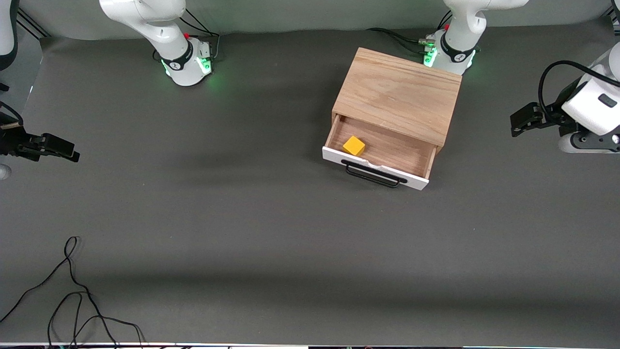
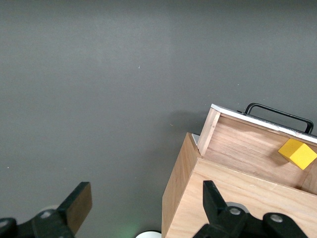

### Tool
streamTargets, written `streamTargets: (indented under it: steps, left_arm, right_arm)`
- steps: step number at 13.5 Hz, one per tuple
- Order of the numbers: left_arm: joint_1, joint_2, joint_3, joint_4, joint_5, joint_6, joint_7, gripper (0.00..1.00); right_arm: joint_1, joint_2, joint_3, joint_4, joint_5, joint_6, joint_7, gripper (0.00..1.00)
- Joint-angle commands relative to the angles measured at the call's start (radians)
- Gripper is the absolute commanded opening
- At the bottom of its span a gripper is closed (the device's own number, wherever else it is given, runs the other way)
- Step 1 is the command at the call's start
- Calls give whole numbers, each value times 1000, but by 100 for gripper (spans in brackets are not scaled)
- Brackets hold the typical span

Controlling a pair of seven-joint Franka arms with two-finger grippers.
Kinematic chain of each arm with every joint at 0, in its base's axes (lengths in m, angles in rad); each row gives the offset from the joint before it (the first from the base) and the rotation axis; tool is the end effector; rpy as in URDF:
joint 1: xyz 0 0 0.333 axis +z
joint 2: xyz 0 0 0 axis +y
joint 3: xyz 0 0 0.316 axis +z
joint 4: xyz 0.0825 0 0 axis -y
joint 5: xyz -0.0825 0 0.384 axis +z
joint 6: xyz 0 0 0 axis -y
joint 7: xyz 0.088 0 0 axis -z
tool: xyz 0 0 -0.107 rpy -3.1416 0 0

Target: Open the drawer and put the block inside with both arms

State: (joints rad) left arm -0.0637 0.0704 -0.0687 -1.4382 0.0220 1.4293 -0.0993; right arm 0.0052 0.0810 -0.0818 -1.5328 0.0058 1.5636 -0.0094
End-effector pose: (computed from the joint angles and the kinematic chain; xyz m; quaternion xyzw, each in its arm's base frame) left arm 0.5575 -0.0701 0.6351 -0.9991 0.0154 0.0383 0.0130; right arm 0.5759 -0.0417 0.5961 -0.9991 0.0336 0.0250 0.0007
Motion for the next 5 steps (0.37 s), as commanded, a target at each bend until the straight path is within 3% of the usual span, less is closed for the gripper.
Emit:
streamTargets:
  steps: [1,5]
  left_arm:
    - [-2,-32,4,-33,-8,13,10,100]
    - [-2,-32,6,-33,-8,13,10,100]
  right_arm:
    - [4,-10,-6,-7,-12,-10,-23,100]
    - [6,-9,-7,-6,-13,-17,-21,100]
